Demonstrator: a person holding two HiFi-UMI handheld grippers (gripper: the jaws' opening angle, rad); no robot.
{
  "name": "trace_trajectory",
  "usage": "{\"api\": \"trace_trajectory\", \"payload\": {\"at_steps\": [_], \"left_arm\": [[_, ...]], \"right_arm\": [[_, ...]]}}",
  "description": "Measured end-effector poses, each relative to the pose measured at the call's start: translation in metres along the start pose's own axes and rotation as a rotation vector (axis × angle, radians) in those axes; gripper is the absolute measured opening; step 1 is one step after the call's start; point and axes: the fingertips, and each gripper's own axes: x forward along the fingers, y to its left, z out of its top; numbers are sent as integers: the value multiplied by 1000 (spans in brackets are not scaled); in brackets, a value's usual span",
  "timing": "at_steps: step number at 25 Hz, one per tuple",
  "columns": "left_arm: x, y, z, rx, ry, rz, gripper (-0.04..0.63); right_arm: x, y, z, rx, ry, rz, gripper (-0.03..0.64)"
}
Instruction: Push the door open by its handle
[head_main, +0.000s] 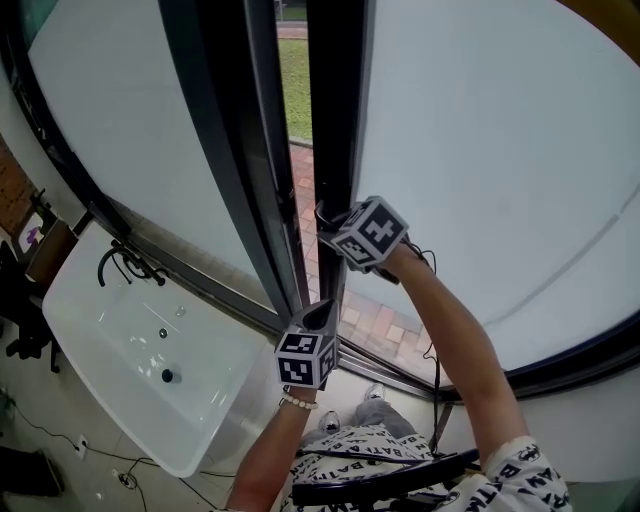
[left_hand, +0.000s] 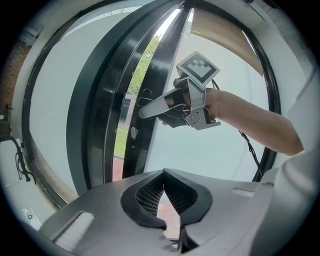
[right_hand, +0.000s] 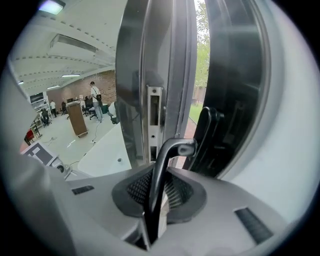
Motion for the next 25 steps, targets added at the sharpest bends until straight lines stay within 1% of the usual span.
{"api": "trace_trajectory", "payload": {"at_steps": [6,11,15,20,25], "left_arm": [[15,-5,13,3,2,21,-12],[19,-14,28,-8,10,16,-12],[31,-15,20,-3,14,17,-12],[46,-18,20,-2,10,25,-12],[67,-16,28,3,13,58,-12]], "right_arm": [[-5,-21,0,2,1,-19,46],[-15,-37,11,-2,12,-49,46],[-9,-52,0,11,10,-69,46],[-6,-75,-12,35,11,-90,44],[-9,-109,-15,58,16,-108,44]]}}
